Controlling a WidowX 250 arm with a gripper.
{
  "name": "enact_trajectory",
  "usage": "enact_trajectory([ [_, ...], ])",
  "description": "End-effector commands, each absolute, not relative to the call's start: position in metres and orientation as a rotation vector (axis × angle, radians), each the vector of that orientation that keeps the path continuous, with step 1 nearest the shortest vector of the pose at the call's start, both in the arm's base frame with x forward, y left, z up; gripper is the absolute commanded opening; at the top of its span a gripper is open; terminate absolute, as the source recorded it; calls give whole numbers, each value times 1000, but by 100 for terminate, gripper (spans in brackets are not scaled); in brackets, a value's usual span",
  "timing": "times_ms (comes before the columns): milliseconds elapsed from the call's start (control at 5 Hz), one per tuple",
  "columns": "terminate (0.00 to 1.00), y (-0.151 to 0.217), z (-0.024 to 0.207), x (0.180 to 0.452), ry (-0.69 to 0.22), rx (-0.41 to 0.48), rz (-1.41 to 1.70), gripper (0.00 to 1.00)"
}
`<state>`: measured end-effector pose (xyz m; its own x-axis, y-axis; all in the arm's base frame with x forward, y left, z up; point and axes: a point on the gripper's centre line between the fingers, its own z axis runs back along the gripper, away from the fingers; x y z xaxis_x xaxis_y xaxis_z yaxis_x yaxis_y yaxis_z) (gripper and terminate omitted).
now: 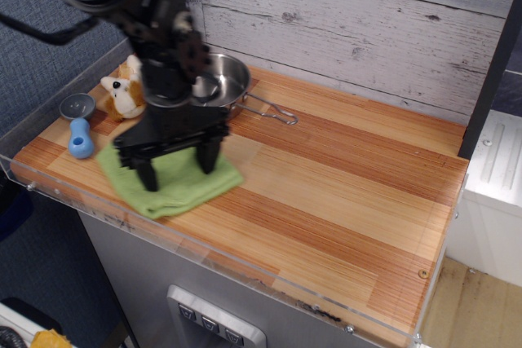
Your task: Move the green cloth to the far edge of the table
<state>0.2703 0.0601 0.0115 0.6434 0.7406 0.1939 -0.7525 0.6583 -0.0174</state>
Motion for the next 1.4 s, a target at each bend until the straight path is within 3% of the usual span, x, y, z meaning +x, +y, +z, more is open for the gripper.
enact_trajectory([
  [0,0,13,22,273,-220,42,740,100],
  [400,0,-31,20,262,-213,33,642,100],
  [600,0,-51,18,269,-213,28,615,100],
  [1200,0,-79,24,331,-251,-41,637,100],
])
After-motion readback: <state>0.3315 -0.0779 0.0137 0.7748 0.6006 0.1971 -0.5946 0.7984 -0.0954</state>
